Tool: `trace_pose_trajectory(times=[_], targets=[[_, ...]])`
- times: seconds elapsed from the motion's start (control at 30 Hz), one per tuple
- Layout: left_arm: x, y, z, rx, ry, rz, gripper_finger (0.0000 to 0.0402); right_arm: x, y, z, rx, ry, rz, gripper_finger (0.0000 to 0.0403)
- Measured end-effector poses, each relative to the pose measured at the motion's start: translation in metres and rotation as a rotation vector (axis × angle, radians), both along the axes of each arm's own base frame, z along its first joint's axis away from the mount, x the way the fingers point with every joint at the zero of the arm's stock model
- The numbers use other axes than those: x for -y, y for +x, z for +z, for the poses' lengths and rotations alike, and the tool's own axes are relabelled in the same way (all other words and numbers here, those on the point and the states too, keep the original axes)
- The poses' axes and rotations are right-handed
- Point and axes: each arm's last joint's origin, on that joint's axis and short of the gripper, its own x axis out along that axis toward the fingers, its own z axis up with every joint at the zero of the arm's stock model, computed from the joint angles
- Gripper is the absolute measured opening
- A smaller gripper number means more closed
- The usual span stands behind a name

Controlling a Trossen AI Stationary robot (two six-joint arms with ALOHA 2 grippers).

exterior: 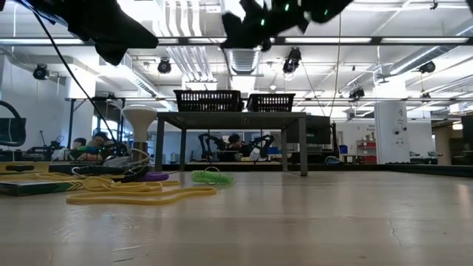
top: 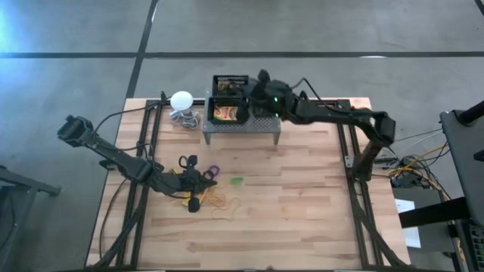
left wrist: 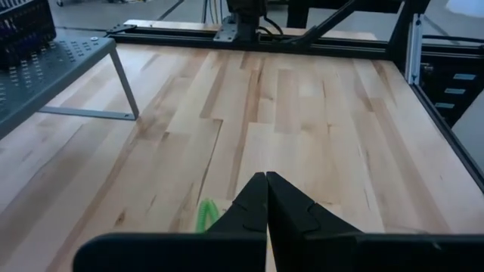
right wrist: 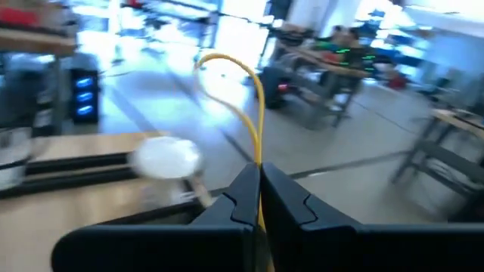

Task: Pick & Place Office Desk Supplies
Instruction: Put the yellow rubber band into the top left black bin on the shelf, then put the left box of crayons into the bottom left black bin on the shelf

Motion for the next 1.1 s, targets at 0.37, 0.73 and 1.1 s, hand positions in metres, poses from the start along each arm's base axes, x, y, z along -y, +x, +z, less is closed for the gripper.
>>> trace_pose_trajectory(times=[0.37,0.73,1.1], targets=[[-0.001,0.0,0.0,0.002,0.003,0.011,0.0001,0.096,0.011,-0.045,0.006,0.227,-0.02,0.0008],[-0.002,0.001,0.0,0.003,-0.003,0.016,0.0001,0.107,0.015,-0.024,-0.349,0.386,-0.061,0.0021],[-0.002,0.001,0.0,0.003,-0.008,0.018,0.0001,0.097,0.002,0.024,-0.443,0.407,-0.059,0.0134]])
